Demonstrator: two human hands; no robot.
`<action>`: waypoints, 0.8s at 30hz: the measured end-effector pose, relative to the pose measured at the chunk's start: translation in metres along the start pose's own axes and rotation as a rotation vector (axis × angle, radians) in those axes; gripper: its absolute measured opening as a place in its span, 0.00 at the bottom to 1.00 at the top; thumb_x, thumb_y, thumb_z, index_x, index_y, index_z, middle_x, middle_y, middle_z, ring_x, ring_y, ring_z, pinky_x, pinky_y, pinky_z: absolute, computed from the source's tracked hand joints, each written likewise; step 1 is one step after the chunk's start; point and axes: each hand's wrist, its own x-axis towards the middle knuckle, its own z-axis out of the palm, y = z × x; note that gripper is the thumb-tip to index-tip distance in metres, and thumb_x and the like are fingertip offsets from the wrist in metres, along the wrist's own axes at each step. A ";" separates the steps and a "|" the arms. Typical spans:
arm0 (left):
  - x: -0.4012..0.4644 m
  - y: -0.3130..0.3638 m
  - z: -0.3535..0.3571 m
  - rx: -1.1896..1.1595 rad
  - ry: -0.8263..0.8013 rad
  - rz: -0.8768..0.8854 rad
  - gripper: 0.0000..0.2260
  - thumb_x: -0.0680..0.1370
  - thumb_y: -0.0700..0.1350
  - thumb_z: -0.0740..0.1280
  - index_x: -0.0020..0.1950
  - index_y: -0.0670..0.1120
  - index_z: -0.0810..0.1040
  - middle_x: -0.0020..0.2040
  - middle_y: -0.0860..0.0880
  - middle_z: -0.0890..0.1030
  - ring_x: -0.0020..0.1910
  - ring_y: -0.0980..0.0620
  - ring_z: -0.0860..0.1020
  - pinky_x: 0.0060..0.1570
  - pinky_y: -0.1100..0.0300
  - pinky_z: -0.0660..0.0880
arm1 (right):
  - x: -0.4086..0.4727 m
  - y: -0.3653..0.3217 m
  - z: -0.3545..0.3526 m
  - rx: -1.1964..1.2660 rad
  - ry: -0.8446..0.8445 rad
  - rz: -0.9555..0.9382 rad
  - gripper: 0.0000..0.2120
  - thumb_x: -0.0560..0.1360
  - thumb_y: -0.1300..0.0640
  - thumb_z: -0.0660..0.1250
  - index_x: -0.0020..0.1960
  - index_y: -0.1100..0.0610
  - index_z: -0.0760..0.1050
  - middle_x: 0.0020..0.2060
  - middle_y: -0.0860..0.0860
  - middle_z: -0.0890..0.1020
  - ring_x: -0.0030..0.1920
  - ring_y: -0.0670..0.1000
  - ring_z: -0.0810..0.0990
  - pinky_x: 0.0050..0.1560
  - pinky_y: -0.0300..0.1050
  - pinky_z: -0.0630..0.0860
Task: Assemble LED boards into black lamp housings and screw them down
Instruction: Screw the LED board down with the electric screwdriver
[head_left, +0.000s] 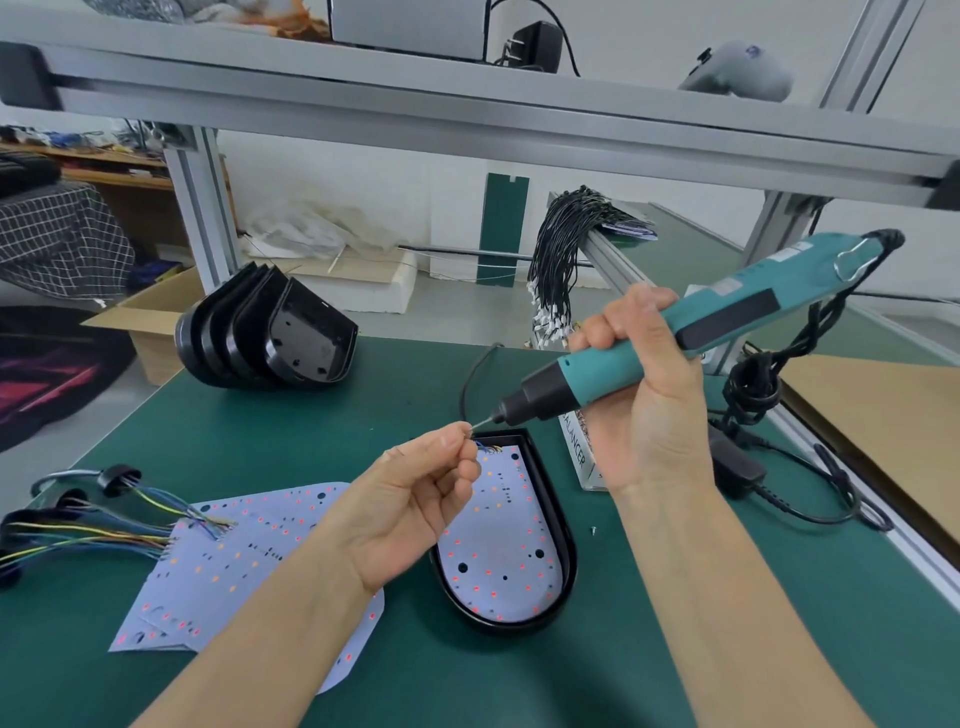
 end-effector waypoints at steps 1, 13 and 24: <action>0.000 0.000 0.000 -0.003 -0.010 0.004 0.07 0.68 0.40 0.67 0.34 0.44 0.85 0.32 0.49 0.80 0.28 0.56 0.78 0.28 0.67 0.77 | 0.000 -0.001 0.000 0.002 -0.002 0.002 0.13 0.78 0.66 0.63 0.39 0.52 0.66 0.31 0.46 0.70 0.30 0.46 0.72 0.39 0.40 0.73; 0.002 -0.001 0.000 0.010 -0.043 0.005 0.05 0.66 0.40 0.69 0.34 0.44 0.85 0.31 0.49 0.79 0.27 0.56 0.77 0.28 0.67 0.76 | 0.001 -0.001 -0.001 -0.002 0.001 0.010 0.12 0.76 0.64 0.65 0.39 0.52 0.67 0.31 0.46 0.70 0.30 0.46 0.72 0.41 0.41 0.72; 0.005 -0.003 -0.005 0.003 -0.086 -0.009 0.13 0.55 0.41 0.83 0.36 0.43 0.85 0.32 0.48 0.79 0.27 0.55 0.77 0.28 0.66 0.77 | 0.002 -0.003 0.003 0.028 -0.019 0.035 0.11 0.75 0.63 0.66 0.39 0.52 0.66 0.30 0.46 0.70 0.30 0.46 0.71 0.41 0.41 0.71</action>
